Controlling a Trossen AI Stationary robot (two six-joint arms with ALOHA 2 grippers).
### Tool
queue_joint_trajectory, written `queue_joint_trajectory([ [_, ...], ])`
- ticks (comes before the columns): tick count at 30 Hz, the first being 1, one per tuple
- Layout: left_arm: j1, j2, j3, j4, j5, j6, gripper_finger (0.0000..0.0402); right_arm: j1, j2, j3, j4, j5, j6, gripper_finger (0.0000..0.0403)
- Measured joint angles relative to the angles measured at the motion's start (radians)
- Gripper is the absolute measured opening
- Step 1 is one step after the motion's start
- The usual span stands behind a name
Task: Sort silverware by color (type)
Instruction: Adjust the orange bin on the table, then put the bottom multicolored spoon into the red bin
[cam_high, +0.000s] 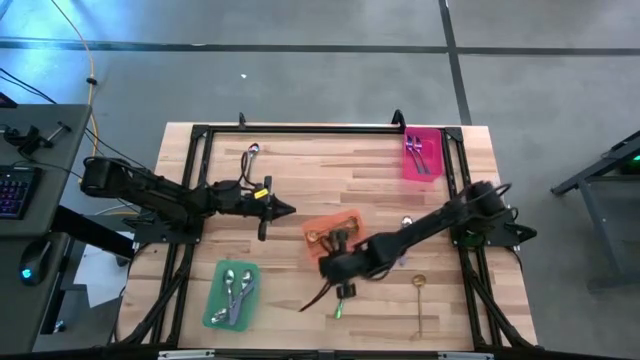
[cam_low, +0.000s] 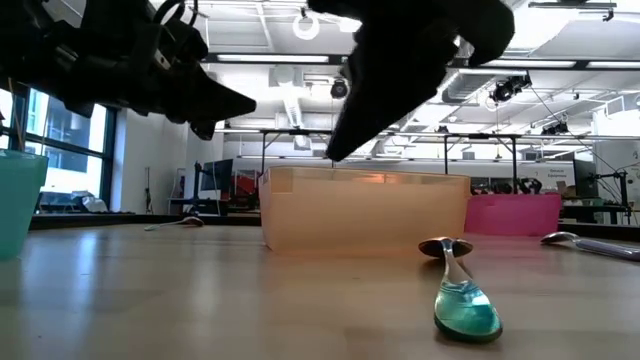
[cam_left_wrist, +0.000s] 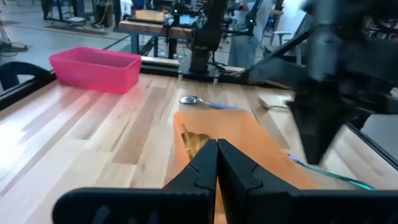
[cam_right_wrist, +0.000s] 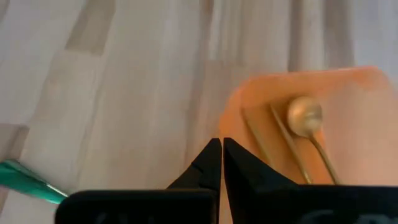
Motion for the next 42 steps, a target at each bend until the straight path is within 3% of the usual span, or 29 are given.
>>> queue_joint_trajectory([
  [7,0.013,0.0,0.001,-0.008,-0.007,0.001,0.0,-0.018,0.147,0.202,-0.164,0.004,0.013,0.0],
  [17,0.013,0.0,0.001,-0.006,-0.008,0.001,0.0,-0.077,0.173,0.215,-0.178,0.134,0.149,0.0],
  [25,0.009,0.0,0.001,-0.01,-0.007,-0.001,0.0,-0.073,0.156,0.215,-0.143,0.127,0.079,0.0],
  [29,0.009,0.0,0.001,-0.012,-0.007,-0.001,0.0,-0.042,0.119,0.213,-0.21,0.039,0.04,0.0],
  [35,0.009,0.0,0.001,-0.013,-0.007,0.0,0.0,0.008,0.116,0.187,-0.299,-0.188,0.013,0.0005],
  [42,0.009,0.0,0.001,-0.026,-0.007,-0.009,0.0,0.04,0.123,0.142,-0.349,-0.278,-0.021,0.0077],
])
